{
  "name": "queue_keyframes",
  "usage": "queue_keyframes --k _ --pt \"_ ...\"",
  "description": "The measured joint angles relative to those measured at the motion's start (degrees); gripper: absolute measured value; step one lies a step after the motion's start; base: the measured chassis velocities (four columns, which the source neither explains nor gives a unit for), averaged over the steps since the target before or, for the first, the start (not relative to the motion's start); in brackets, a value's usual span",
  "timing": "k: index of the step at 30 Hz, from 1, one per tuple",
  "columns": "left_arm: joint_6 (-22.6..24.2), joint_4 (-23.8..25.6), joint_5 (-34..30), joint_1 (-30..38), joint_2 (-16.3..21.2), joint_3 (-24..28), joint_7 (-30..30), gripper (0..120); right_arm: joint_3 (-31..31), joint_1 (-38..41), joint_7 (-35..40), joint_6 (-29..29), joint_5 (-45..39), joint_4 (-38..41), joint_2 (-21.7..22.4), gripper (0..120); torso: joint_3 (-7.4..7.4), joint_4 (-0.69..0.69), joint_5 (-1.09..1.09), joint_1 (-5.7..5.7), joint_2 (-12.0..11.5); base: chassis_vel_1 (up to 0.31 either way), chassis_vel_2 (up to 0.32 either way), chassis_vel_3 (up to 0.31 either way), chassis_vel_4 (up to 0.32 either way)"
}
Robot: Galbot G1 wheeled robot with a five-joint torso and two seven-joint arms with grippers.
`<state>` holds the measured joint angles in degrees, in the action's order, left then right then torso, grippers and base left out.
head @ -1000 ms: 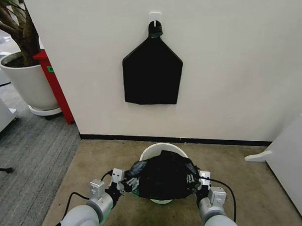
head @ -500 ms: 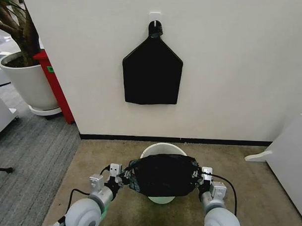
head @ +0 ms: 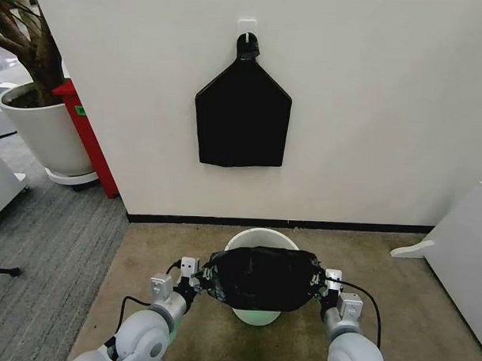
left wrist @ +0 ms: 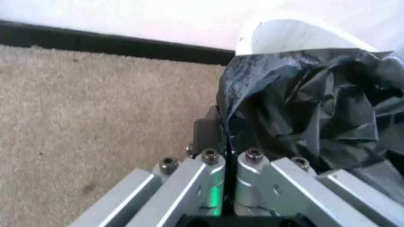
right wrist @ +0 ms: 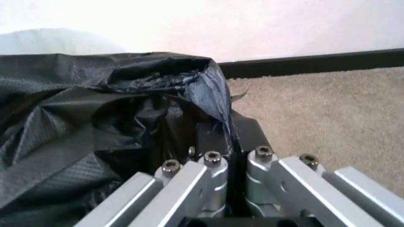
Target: Place the garbage bag over the trash bin.
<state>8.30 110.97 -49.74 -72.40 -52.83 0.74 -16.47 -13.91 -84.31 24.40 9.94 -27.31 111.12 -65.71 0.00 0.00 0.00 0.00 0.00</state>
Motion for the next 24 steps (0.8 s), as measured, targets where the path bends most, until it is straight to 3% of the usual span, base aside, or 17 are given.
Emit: queue_keyframes --k 12,21,24 --pt "-1.1 -3.3 1.8 0.9 -2.0 0.8 0.7 0 -1.5 0.1 -9.3 -5.5 -2.5 -4.8 -0.7 0 0.0 -0.01 0.0 0.0 0.0 0.0 0.0 0.0 0.0" --pt "-2.4 -4.0 2.9 0.9 -2.4 0.8 1.6 0 -1.3 0.8 -10.5 -6.9 -2.9 -5.9 -1.0 0 0.0 0.0 0.0 0.0 0.0 0.0 0.0 0.0 0.0" --pt "-3.6 -3.2 4.2 0.6 -2.1 1.0 1.6 5 -1.3 0.4 -10.3 -6.9 -2.7 -5.0 -0.8 10 0.0 -0.01 -0.01 0.0 0.0 0.0 0.0 0.0 0.0"
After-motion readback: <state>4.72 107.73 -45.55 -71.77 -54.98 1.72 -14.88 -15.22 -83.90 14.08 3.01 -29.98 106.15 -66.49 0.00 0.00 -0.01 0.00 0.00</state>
